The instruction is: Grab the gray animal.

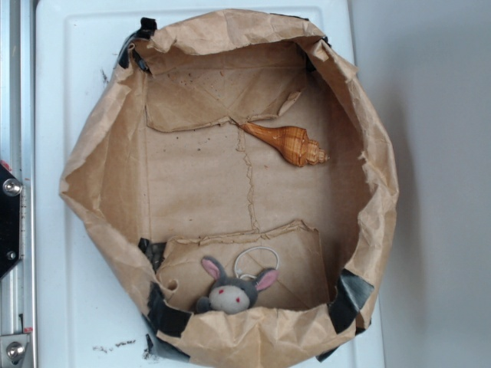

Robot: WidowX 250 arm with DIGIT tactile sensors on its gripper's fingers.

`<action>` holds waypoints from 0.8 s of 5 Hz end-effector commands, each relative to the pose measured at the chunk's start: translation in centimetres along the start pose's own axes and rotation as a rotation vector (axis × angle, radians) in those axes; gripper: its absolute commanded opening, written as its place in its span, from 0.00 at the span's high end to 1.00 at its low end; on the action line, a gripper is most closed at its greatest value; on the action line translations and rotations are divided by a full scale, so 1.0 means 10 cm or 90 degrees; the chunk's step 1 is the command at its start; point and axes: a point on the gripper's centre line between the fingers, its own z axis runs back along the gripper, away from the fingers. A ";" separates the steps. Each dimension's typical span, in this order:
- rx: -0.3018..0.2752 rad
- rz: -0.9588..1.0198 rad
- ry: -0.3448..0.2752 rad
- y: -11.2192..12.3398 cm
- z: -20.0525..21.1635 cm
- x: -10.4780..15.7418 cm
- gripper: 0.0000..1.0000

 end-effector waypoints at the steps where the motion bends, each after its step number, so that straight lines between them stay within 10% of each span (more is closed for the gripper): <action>1: 0.000 0.000 0.000 0.00 0.00 0.00 0.00; 4: 0.067 0.230 0.001 0.03 -0.35 0.97 0.00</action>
